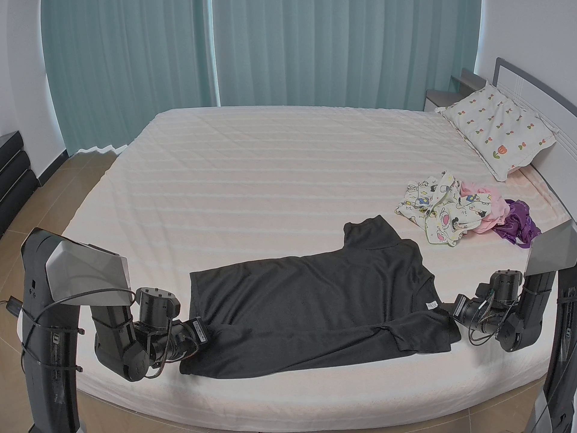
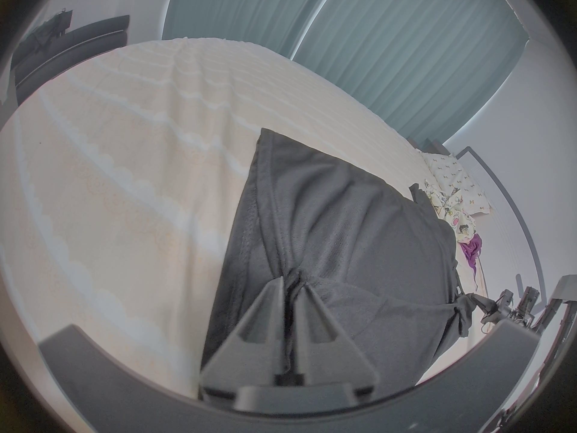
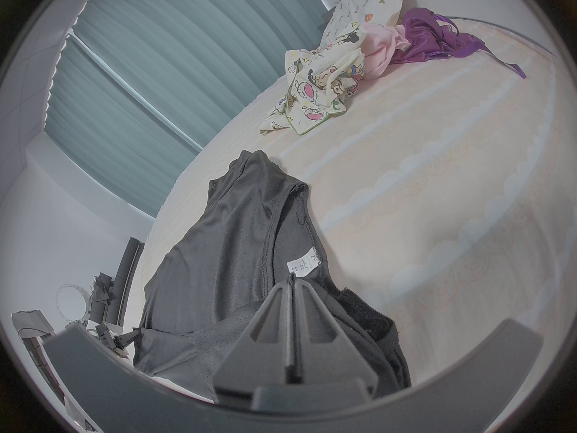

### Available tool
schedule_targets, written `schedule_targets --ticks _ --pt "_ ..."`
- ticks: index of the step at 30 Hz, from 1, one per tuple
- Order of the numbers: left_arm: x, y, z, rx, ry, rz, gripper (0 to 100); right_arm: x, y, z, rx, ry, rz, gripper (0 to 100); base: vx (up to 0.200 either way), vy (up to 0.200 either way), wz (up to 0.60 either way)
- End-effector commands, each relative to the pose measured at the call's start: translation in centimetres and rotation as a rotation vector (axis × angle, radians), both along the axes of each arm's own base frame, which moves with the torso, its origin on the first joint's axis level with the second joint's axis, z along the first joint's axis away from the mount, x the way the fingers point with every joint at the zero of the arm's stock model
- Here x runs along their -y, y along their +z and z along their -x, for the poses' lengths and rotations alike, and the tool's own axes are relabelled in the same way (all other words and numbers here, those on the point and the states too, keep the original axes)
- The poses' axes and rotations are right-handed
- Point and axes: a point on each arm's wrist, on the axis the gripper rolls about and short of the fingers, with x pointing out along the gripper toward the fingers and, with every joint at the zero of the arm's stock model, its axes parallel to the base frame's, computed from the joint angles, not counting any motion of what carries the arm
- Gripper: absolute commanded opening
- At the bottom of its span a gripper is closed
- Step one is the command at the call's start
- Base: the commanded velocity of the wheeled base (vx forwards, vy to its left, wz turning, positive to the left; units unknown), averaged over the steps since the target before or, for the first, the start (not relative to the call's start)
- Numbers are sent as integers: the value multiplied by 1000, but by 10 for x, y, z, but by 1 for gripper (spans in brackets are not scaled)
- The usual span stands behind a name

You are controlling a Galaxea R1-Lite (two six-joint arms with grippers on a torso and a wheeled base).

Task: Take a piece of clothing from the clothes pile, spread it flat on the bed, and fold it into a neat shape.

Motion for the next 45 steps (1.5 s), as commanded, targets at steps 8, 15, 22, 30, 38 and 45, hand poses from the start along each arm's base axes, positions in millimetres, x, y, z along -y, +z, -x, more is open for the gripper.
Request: schedule_targets --ticks 8,15,22,30,38,45 --pt "-11 12 9 6 69 -25 0 1 10 3 66 -5 4 0 0 0 0" --pt "-14 29 23 19 70 -20 0 0 13 8 92 -2 6 0 0 0 0" --pt "-14 28 20 21 74 -22 0 2 21 7 141 -27 -19 0 0 0 0" --pt "-11 3 9 -18 77 -36 100 0 16 6 129 -22 -25 0 0 0 0" --pt "-11 3 6 -9 81 -27 100 -1 10 7 111 -17 -29 0 0 0 0" --pt "-16 17 1 126 65 40 100 -1 8 6 106 -11 -34 0 0 0 0"
